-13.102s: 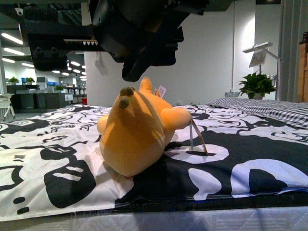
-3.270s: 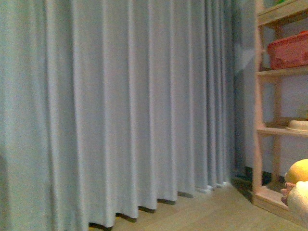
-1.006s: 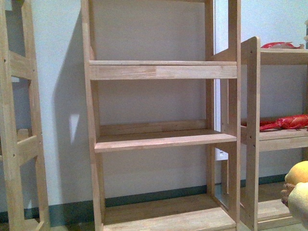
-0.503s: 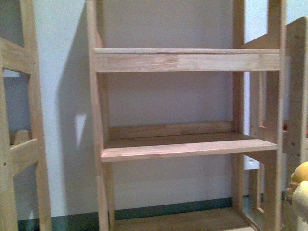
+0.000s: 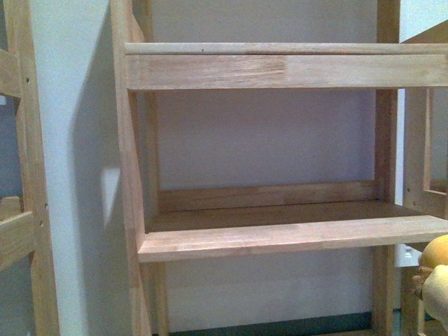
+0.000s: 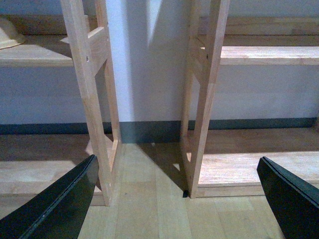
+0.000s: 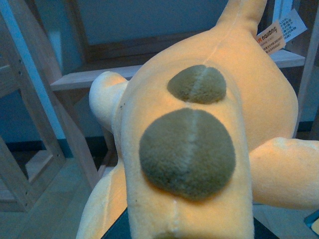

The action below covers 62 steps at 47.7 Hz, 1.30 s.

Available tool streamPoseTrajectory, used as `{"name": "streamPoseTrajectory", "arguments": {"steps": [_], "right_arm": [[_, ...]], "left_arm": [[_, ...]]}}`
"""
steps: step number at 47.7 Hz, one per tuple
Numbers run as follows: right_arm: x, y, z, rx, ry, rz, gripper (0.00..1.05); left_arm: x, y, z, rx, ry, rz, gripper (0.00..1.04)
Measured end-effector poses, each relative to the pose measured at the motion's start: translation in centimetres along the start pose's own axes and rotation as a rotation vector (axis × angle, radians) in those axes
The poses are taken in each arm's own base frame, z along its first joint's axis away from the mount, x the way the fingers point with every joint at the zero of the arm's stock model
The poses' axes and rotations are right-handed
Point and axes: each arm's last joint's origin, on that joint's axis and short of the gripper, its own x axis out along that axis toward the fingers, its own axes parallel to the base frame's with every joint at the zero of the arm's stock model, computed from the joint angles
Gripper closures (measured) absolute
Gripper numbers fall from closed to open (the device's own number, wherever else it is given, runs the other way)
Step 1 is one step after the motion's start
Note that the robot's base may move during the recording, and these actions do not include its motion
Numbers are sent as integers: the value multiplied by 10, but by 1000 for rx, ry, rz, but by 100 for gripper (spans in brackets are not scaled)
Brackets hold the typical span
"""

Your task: Put away toys

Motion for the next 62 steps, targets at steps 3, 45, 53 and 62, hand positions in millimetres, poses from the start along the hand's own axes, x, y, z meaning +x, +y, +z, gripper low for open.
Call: {"name": "streamPoseTrajectory", "arguments": {"steps": [3,45,53,62], "right_arm": [[0,0,0,0,-1,-6,85],[0,0,0,0,1,3,85],[0,0,0,-5,45,-8,85],[4,2,35,-36,31,-36,85]], "left_arm": [[0,0,0,0,0,0,6],[0,0,0,0,0,5,6],[0,0,0,0,0,5,6],[0,0,0,0,0,5,6]]}}
